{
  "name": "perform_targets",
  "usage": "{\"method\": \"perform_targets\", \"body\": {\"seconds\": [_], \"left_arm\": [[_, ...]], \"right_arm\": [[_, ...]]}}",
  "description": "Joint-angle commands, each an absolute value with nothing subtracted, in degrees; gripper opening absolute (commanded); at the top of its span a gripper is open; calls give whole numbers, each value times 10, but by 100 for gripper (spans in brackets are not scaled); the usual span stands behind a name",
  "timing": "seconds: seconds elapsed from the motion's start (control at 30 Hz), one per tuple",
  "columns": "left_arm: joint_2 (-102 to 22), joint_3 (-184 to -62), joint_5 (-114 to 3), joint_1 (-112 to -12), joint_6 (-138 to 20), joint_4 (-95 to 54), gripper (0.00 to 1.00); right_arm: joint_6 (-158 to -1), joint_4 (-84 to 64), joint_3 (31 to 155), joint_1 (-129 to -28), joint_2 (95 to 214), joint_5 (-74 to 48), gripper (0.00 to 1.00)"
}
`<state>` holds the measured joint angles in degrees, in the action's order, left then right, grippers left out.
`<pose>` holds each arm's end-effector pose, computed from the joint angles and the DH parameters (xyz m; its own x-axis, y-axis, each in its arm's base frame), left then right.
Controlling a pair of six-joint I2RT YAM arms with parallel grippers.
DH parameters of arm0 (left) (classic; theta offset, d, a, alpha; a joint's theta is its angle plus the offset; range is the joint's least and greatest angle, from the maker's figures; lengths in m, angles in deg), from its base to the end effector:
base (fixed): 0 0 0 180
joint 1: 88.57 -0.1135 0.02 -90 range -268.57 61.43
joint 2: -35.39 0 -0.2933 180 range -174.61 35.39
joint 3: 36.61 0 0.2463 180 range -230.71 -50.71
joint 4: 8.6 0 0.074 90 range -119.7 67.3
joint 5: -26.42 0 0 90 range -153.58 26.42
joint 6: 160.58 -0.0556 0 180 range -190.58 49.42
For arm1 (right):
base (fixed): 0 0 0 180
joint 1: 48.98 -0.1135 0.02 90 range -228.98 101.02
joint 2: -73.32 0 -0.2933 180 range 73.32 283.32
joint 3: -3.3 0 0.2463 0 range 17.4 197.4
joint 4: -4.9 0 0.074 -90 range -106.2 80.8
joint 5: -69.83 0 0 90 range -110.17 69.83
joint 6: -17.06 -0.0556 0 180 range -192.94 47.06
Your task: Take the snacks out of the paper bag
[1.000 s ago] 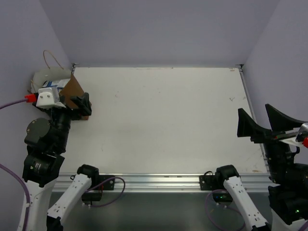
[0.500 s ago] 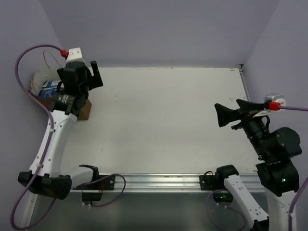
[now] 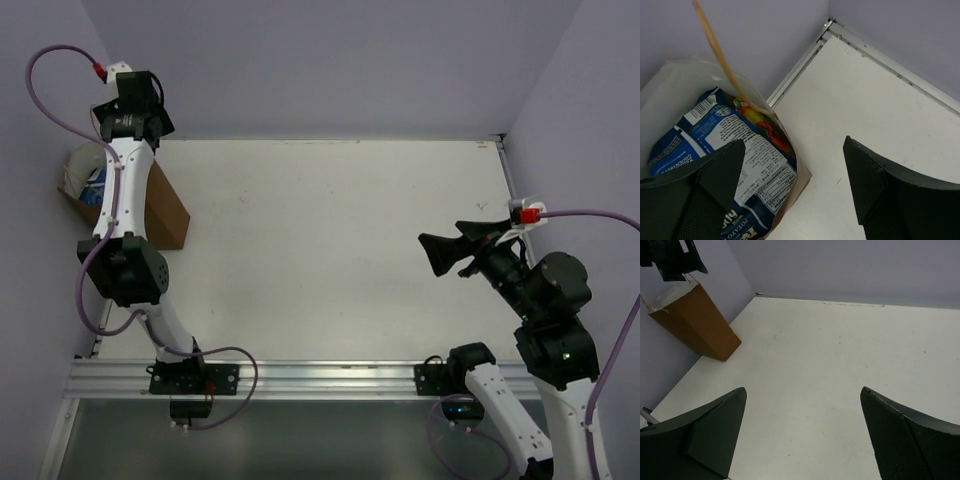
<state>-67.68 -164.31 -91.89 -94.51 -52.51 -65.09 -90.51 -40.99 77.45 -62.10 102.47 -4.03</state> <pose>0.4097 0.0691 0.4370 -0.3466 -0.3106 -0.8851 -0.6303 0.7759 -0.0255 0.0602 0.0299 0.4285 -0.1620 0.2600 -0.9519 -0.4614 0.8328 0.3060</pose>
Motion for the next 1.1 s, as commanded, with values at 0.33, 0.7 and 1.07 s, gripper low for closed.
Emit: {"method": "perform_targets", "body": {"seconds": [0.33,0.7,1.07], "left_arm": [[-754,-1681,-844,-962,-520,-681,24],[-669,-1589,-718,-865,-602,-695,0],[-505,-1439,-614,-650,-700,-713,0]], "right_arm": [[-907,-379,747,-622,1004,-59,99],[-907,-373,737,-626,988,-77,99],[-908,-367,734,-629,990,-79,99]]}}
